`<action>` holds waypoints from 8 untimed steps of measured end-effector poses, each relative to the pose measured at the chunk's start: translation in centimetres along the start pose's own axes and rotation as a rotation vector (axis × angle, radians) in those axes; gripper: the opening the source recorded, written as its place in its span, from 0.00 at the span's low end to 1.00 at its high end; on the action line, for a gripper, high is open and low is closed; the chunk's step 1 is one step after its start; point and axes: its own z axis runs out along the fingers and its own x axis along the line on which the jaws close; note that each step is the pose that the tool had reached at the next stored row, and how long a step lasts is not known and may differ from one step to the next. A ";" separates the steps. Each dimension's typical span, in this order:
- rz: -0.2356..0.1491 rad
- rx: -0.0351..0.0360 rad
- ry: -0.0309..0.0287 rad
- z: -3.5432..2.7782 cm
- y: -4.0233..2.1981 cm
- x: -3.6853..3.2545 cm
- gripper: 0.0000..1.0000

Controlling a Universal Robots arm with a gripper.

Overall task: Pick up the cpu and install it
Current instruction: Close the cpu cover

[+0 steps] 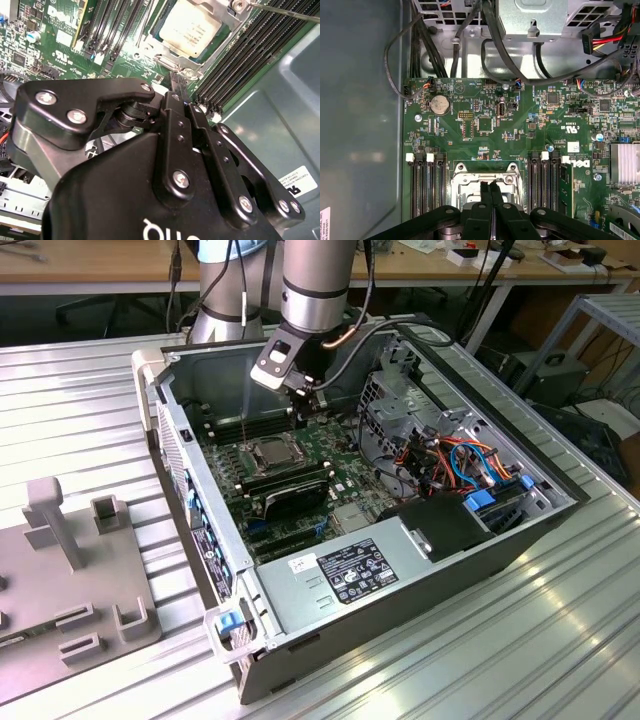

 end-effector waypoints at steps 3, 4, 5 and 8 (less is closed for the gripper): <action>0.000 0.0000 0.0000 0.00 -0.01 0.00 0.11; 0.000 0.0000 0.0000 0.00 -0.01 0.00 0.11; 0.000 -0.0001 0.0001 0.01 -0.08 0.00 0.11; 0.000 0.0001 -0.0003 0.09 -0.63 0.00 0.11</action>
